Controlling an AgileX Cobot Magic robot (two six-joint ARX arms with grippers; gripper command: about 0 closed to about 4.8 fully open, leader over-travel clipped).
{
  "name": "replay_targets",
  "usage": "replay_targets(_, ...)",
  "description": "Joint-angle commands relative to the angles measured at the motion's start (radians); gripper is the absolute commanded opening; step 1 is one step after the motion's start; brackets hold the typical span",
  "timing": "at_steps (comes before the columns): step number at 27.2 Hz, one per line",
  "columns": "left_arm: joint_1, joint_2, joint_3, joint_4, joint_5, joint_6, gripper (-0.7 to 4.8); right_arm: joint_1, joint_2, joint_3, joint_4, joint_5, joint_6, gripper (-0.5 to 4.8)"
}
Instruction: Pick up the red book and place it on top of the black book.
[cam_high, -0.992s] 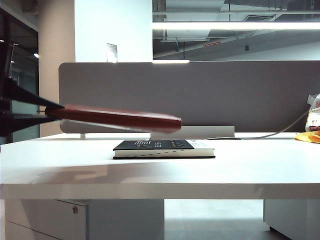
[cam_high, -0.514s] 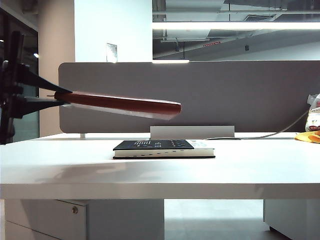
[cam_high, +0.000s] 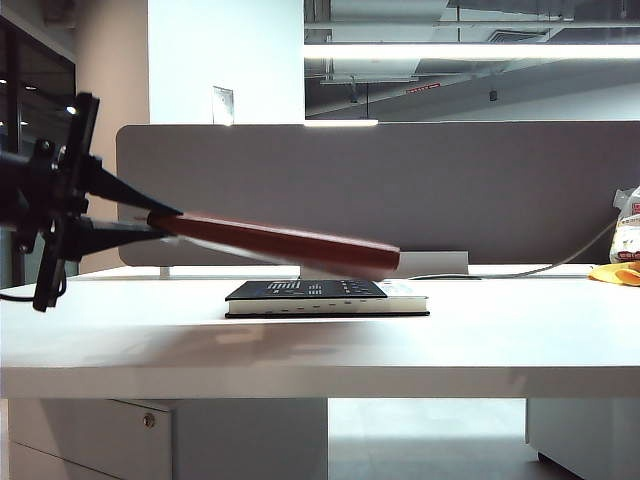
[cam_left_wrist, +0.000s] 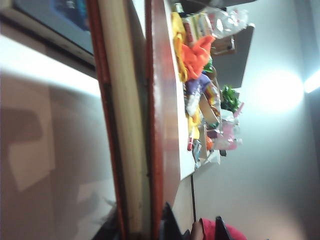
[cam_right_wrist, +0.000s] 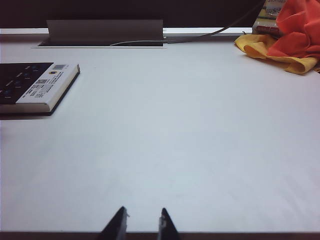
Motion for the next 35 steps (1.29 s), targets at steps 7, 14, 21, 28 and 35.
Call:
replay_targets(7, 0.001, 0.023, 0.099, 0.113, 0.048, -0.037, -0.06, 0.000, 0.000, -0.003, 0.010, -0.002, 0.002, 0.86)
replay_targets(14, 0.001, 0.023, 0.161, 0.076, 0.047, -0.038, -0.06, 0.000, 0.000, -0.003, 0.010, -0.002, 0.002, 0.86)
replay_targets(21, -0.005, 0.028, 0.183, 0.069, 0.036, -0.037, -0.06, 0.001, 0.000, -0.003, 0.010, -0.002, 0.002, 0.86)
replay_targets(28, -0.006, 0.059, 0.200, 0.064, 0.036, -0.037, -0.06, 0.001, 0.000, -0.003, 0.010, -0.002, 0.002, 0.86)
replay_targets(35, -0.026, 0.106, 0.232, 0.067, 0.036, -0.037, -0.06, 0.001, 0.000, -0.003, 0.010, -0.002, 0.002, 0.86)
